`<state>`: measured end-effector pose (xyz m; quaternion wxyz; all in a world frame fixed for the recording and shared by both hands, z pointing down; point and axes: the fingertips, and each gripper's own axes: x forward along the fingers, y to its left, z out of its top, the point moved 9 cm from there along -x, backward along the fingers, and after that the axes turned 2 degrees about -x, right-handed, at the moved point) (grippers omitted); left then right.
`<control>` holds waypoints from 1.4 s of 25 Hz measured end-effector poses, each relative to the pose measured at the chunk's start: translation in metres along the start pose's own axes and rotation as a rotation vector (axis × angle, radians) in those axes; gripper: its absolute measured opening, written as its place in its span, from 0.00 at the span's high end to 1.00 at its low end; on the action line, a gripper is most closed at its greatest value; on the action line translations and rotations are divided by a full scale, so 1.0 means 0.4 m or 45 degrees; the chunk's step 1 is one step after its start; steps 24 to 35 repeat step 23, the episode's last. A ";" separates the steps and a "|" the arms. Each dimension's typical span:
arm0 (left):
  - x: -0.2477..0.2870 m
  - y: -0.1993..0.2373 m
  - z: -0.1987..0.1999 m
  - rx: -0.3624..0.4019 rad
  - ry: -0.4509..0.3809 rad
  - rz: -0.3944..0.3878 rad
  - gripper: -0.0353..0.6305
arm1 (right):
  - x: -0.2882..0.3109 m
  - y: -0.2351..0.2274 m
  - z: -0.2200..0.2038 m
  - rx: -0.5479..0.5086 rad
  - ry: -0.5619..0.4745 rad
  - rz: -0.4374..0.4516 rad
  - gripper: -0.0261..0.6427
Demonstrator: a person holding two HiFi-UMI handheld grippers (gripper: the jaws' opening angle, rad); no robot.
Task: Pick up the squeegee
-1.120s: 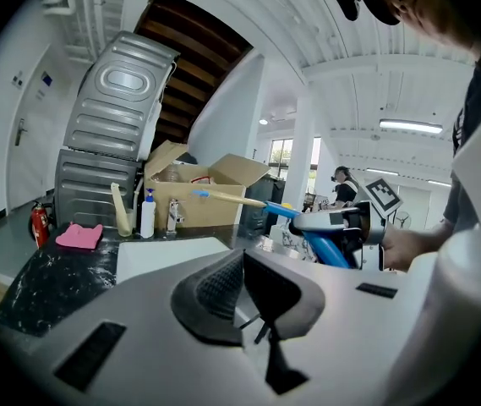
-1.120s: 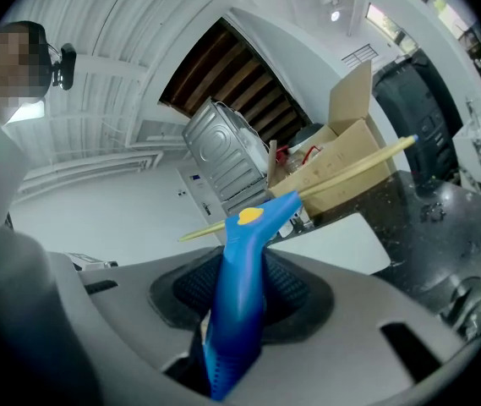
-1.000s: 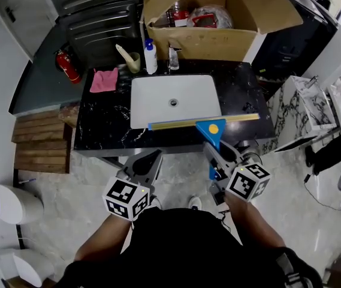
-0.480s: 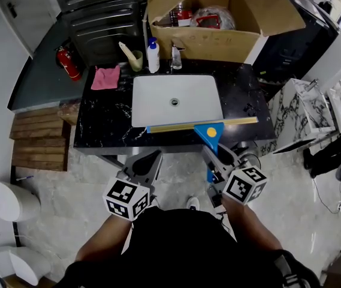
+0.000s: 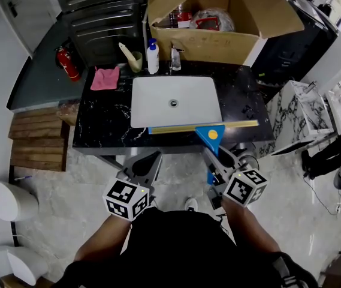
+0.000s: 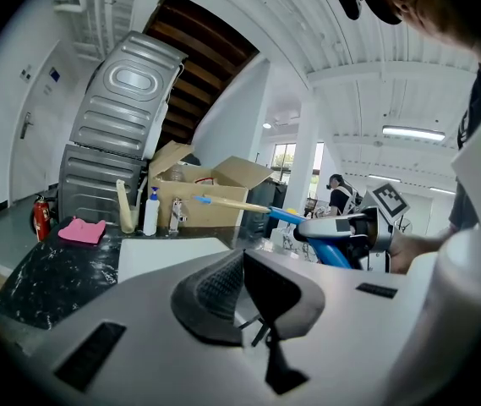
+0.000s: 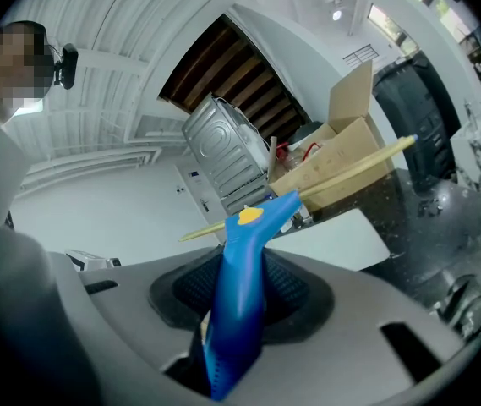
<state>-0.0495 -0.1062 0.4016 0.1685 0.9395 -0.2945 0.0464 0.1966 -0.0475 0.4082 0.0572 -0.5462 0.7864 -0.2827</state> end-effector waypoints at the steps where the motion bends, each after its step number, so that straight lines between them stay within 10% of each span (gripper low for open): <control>1: 0.000 -0.001 -0.002 0.000 0.002 -0.001 0.92 | 0.000 -0.002 -0.003 0.004 -0.003 0.003 0.76; 35: 0.002 0.010 0.006 0.013 0.016 -0.006 0.92 | 0.012 -0.004 -0.006 0.009 0.003 -0.011 0.76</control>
